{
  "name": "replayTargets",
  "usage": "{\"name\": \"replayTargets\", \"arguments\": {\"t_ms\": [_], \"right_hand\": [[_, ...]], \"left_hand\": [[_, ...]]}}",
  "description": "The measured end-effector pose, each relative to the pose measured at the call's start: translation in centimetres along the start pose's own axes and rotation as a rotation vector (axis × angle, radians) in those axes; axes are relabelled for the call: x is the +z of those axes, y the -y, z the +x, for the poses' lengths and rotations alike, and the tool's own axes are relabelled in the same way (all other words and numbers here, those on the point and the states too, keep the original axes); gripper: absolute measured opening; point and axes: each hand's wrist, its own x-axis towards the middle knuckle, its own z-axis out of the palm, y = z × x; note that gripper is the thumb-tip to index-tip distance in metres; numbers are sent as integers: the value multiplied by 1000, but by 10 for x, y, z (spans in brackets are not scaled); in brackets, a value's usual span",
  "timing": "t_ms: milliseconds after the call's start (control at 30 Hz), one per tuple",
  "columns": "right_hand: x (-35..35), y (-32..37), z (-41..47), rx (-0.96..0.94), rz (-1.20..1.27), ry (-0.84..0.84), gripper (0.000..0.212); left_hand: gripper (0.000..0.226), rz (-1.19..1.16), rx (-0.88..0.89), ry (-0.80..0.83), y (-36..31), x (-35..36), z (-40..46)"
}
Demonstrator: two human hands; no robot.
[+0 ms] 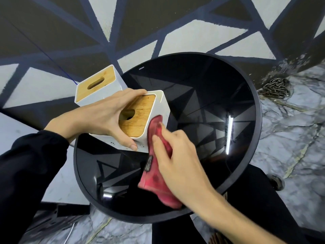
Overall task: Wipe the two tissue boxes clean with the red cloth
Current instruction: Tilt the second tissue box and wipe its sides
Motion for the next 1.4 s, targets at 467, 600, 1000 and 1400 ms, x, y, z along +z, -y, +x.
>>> {"name": "replayTargets", "arguments": {"t_ms": [467,600,1000,1400], "right_hand": [[-14,-19,81,-19,-53,-126,31],[-7,-18,32,4,-40,-14,37],[-26,-14,89,262,19,20,42],[-14,-17,28,111,-81,98,39]], "left_hand": [[140,23,-14,-1,-2,0,1],[141,3,-12,-5,0,1,0],[140,0,0,-13,-1,1,0],[137,2,5,-16,1,1,0]]}}
